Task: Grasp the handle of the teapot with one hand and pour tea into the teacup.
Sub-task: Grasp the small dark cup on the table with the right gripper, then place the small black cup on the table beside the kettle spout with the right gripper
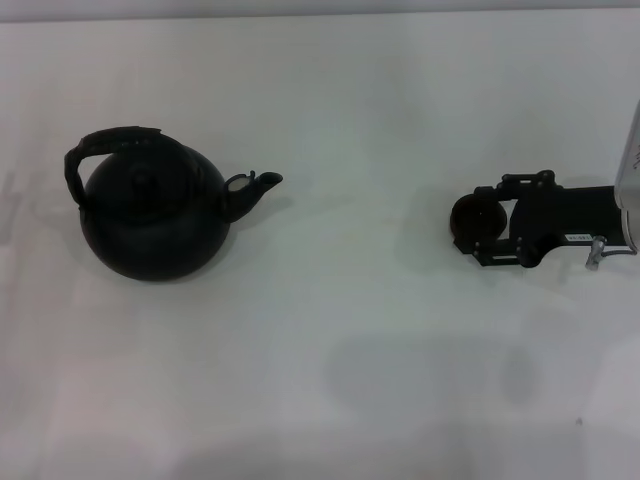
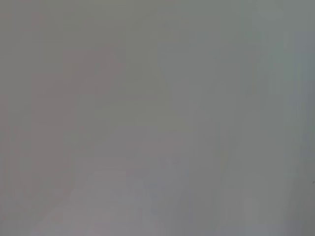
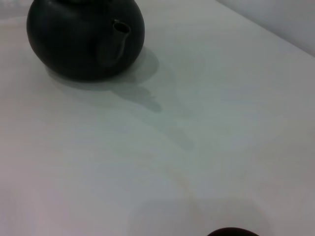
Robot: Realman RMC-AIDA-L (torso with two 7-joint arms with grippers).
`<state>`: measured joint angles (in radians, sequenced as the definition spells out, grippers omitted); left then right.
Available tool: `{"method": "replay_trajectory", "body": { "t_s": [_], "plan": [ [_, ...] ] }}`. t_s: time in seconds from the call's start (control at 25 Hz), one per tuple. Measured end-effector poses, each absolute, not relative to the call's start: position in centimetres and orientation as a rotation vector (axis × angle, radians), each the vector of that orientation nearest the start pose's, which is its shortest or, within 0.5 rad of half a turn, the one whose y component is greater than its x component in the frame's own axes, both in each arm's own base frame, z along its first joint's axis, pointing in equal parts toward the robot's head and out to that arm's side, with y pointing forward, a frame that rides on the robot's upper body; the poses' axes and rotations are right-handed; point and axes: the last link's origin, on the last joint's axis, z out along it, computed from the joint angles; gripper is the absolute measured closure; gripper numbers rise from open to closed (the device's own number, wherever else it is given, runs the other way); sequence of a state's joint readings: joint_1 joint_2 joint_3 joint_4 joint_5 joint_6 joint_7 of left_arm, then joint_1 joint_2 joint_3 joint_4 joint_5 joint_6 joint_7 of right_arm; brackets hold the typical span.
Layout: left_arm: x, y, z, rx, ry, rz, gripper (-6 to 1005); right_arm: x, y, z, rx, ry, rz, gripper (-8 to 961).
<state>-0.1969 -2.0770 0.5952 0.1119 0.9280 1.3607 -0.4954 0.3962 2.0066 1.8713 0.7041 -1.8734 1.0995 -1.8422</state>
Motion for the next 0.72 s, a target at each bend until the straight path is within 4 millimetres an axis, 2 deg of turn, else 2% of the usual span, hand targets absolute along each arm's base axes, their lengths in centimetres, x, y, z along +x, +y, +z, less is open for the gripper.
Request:
{"method": "replay_trajectory", "body": {
  "t_s": [0.4,0.72],
  "plan": [
    [-40.0,23.6,3.0,-1.479,-0.691,-0.741,287,27.9,33.0,-1.9,-2.788,0.405,0.203,217],
    [-39.8,23.8,2.9,-1.489,-0.687,-0.747,288,25.3,33.2,-3.3,-2.85,0.355,0.221,215]
  ]
}}
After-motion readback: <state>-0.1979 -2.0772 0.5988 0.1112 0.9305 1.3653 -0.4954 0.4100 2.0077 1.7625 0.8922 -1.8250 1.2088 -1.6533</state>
